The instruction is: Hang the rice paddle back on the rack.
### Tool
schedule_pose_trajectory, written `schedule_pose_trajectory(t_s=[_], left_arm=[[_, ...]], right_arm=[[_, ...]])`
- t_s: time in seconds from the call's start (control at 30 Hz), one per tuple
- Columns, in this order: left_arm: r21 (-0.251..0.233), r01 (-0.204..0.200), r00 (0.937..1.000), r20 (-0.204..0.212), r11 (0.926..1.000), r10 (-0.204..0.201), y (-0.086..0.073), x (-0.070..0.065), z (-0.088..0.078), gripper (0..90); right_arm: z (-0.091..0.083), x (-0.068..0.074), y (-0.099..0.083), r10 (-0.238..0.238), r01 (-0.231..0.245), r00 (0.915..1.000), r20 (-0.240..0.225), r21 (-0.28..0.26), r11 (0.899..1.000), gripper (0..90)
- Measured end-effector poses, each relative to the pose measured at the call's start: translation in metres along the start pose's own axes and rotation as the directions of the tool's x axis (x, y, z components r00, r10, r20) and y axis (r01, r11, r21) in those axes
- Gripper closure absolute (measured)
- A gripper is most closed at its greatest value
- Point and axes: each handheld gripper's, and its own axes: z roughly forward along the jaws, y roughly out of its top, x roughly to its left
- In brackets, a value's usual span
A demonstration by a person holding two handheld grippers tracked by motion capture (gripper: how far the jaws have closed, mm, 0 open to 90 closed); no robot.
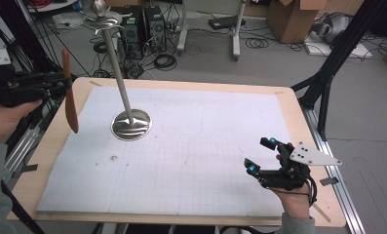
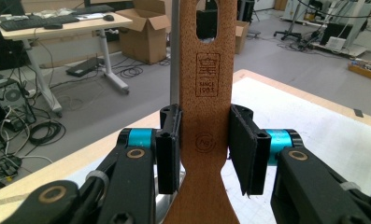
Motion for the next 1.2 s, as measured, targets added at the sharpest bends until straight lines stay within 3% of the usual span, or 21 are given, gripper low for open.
schedule_pose_trajectory(t_s=[0.27, 0.43, 0.7, 1.2], left_arm=[[-0.017, 0.003, 0.9998, -0.019, 0.9999, -0.003, 0.014, 0.007, -0.002, 65.2], [-0.04, 0.017, 0.9998, -0.01, 0.9991, -0.018, 0.023, 0.012, -0.003, 65.1], [-0.038, 0.005, 1.0, 0.0, 0.9993, -0.005, 0.041, 0.012, 0.0, 65.2], [-0.04, 0.064, 0.9979, 0.004, 0.9971, -0.064, 0.04, 0.024, 0.014, 65.2]], right_arm=[[-0.001, -0.002, -0.001, 0.01, -0.01, 0.9999, 0.004, 0.0, 1.0, 11.2], [0.0, -0.003, -0.002, 0.011, -0.011, 0.9999, 0.0, 0.004, 1.0, 11.2], [0.001, -0.002, -0.002, 0.006, -0.006, 1.0, 0.001, 0.006, 1.0, 11.3], [-0.004, -0.006, -0.002, 0.016, -0.016, 0.9999, 0.004, -0.008, 1.0, 11.3]])
